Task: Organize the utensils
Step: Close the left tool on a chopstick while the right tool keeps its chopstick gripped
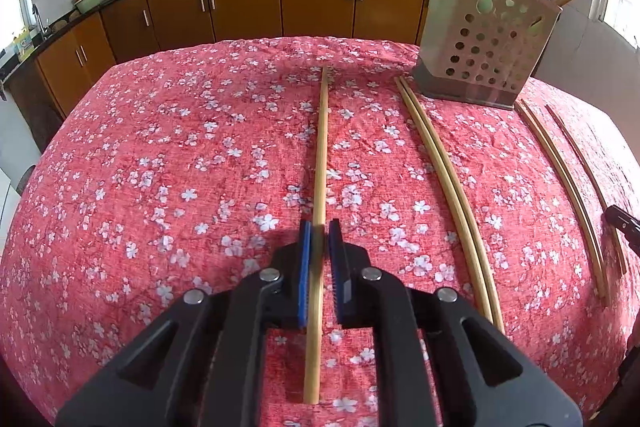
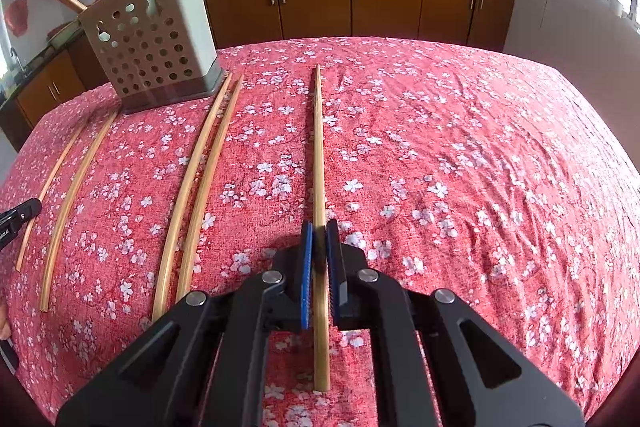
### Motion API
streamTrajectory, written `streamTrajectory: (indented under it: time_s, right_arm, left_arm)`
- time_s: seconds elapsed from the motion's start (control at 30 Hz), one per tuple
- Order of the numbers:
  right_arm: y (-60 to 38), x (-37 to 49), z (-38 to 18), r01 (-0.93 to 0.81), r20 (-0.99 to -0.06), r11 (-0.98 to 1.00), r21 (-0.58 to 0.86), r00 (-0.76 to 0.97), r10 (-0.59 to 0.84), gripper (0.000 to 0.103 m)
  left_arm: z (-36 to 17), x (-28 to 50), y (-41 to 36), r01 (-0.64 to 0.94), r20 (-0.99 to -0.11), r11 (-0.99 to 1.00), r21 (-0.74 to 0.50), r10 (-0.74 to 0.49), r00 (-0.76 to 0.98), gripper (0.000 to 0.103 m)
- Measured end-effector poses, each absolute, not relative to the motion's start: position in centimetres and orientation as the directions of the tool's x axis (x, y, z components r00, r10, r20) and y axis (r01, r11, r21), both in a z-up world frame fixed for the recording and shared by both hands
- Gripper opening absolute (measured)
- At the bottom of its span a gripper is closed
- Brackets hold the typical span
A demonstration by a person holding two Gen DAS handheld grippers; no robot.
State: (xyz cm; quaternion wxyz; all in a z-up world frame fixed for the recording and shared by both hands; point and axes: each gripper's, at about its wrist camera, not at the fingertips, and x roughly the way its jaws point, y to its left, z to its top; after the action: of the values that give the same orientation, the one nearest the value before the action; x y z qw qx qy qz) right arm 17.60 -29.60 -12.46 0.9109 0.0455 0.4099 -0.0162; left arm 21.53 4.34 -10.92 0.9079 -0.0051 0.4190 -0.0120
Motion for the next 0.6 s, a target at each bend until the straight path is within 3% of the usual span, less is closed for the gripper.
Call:
streamTrajectory:
  time_s: [0.6]
  right_arm:
    - [-28.9, 17.9, -12.4, 0.068, -0.750, 0.997, 0.034, 0.661, -0.020, 0.008]
  left_arm:
    - [-11.2, 21.9, 3.6, 0.013, -0.763, 1.000, 0.009, -0.001, 0.646, 0.012]
